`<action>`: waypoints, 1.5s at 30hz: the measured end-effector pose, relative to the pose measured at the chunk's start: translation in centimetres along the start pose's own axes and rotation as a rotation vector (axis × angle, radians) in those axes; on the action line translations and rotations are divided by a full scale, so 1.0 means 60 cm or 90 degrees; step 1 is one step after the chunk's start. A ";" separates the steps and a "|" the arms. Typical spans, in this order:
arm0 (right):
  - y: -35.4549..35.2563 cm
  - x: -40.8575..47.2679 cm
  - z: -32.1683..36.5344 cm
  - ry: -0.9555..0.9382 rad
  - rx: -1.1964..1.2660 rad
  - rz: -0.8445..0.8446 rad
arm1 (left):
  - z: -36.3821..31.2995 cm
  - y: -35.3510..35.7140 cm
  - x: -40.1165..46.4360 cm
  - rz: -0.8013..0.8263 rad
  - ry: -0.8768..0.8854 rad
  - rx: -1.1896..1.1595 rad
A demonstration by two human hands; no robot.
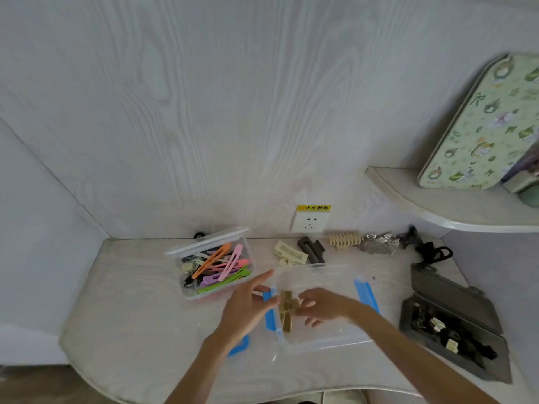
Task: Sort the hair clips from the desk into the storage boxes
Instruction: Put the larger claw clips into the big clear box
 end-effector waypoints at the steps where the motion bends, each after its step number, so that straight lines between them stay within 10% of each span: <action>1: -0.020 -0.016 0.019 -0.038 0.002 -0.023 | 0.004 0.001 0.000 0.001 0.005 -0.012; 7: -0.120 0.062 0.097 -0.146 -0.219 -0.334 | 0.017 0.014 0.001 -0.012 0.011 -0.053; 21: -0.113 0.172 0.015 -0.098 -0.406 -0.176 | 0.017 0.030 -0.002 0.020 -0.078 -0.112; 30: -0.123 -0.066 0.060 -0.287 -0.296 -0.347 | 0.012 0.023 0.001 -0.012 -0.086 -0.063; 35: -0.071 -0.061 -0.046 -0.059 -0.099 -0.109 | 0.006 0.028 0.003 -0.040 -0.096 -0.042; 45: 0.003 0.032 -0.056 -0.003 -0.174 -0.151 | -0.006 0.041 0.001 -0.099 -0.110 -0.064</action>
Point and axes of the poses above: each hand's wrist, its own x-axis towards the middle knuckle, its own y-axis out of the palm, z = x × y, the point moved 3 cm from there along x, towards the middle knuckle, and after that the axes turned 14 degrees about -y, right-handed, at the moved point
